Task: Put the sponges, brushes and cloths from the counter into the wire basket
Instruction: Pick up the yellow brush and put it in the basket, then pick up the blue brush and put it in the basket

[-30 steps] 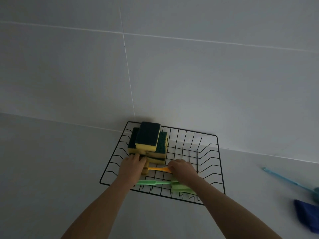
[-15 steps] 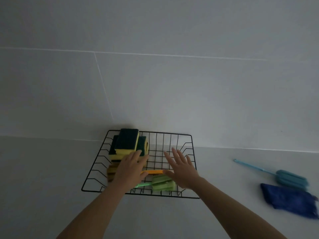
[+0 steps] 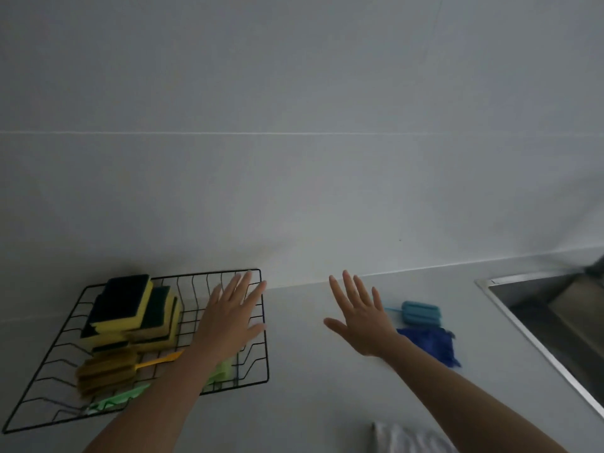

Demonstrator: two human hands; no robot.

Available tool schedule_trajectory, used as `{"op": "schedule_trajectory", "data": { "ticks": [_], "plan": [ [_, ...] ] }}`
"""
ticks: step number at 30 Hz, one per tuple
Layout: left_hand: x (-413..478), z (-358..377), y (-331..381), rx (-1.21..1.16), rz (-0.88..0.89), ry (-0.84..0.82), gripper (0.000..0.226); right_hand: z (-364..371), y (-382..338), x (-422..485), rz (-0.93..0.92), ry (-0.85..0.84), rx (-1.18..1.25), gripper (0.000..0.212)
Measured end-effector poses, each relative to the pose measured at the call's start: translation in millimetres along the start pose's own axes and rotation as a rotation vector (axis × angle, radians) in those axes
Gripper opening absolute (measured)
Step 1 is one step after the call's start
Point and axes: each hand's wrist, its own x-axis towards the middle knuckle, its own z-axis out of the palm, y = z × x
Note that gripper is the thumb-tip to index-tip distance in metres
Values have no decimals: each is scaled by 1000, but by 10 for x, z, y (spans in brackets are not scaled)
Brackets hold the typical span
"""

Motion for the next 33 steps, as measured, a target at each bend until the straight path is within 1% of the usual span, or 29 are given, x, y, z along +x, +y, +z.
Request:
{"op": "schedule_trajectory", "data": {
  "ticks": [6,7,10,11,14,16,17,18,20,22,23,25,27,29,31,33],
  "plan": [
    [491,249,696,-1,59,-52,73,-106,831,-230,114,-18,-19,103],
    [567,309,797,13,69,-56,72,-110,961,-251,132,-24,-18,100],
    [828,470,1074,10,97,-17,71,-54,1341,-268,182,-58,-12,74],
    [922,544,1138,9,103,-1,71,-20,1461,-258,192,-70,-8,73],
    [1168,697,1321,59,123,-45,68,118,1790,-204,191,-96,8,74],
    [1318,851,1376,79,154,-94,71,227,1974,-146,192,-109,20,74],
    [1399,958,1393,104,136,-103,72,290,2067,-110,193,-118,30,75],
    [1460,1038,1425,125,136,-86,73,340,2128,-80,193,-125,40,75],
    [1537,1105,1552,96,146,-142,67,429,2232,-24,191,-145,61,77],
    [1667,1276,1649,184,143,-188,60,509,2332,34,179,-165,68,79],
    [1721,1338,1688,185,153,-178,60,538,2369,63,171,-173,71,80],
    [1791,1435,1771,202,256,-161,62,597,2425,124,159,-180,87,83],
    [1865,1616,1782,259,326,-88,46,659,2457,179,155,-189,111,82],
    [1898,1683,1822,284,332,-94,37,724,2471,219,150,-196,131,79],
    [1936,1741,1860,275,351,-61,37,773,2484,240,153,-189,148,75],
    [1967,1779,1859,303,349,-63,29,791,2496,251,165,-168,168,69]
  ]
}}
